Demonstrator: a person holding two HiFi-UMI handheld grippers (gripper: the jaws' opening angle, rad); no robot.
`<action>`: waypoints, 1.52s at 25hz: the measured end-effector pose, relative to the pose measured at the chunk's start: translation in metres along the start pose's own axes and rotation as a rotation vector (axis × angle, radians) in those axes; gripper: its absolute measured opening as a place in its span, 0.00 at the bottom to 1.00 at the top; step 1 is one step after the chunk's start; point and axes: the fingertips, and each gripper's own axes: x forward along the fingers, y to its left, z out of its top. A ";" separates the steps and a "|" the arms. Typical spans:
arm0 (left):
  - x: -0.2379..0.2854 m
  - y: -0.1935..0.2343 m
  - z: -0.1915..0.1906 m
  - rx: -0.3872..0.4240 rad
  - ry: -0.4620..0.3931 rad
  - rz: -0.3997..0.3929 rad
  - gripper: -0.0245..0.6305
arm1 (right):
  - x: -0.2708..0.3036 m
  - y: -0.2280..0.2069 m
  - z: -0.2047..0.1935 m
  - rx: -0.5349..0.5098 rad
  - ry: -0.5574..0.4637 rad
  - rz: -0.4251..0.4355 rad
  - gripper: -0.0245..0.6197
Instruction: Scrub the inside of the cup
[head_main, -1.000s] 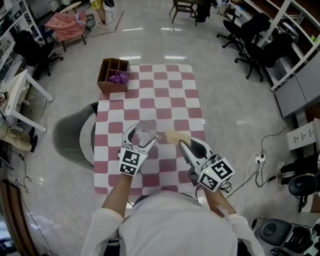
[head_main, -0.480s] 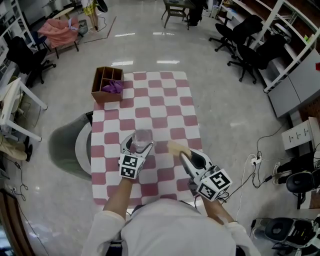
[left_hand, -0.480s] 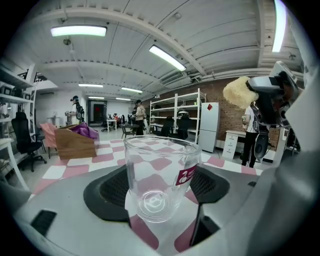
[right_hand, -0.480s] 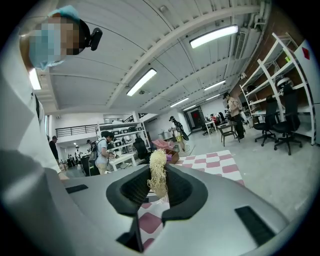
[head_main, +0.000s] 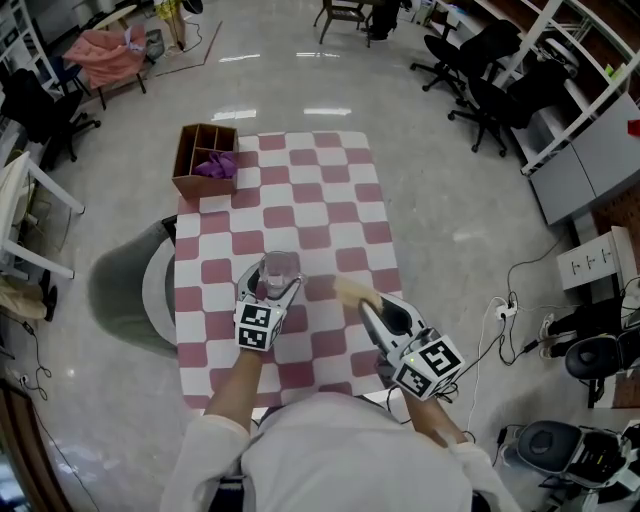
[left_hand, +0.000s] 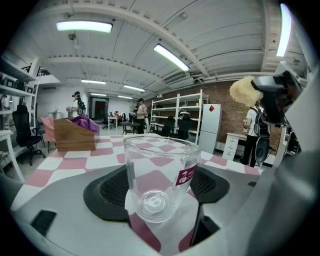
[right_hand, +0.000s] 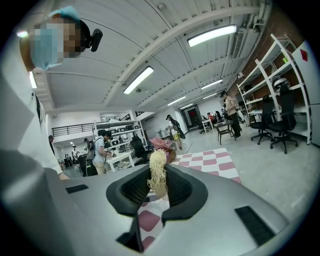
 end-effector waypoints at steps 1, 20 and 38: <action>0.000 0.000 -0.001 -0.002 -0.001 -0.001 0.58 | 0.001 0.000 -0.001 0.001 0.001 0.000 0.17; -0.002 -0.002 -0.017 -0.021 -0.007 0.010 0.59 | 0.004 0.001 -0.005 0.012 0.007 0.024 0.17; -0.007 0.000 -0.023 -0.004 0.033 0.027 0.59 | -0.002 0.008 -0.003 0.012 0.003 0.064 0.17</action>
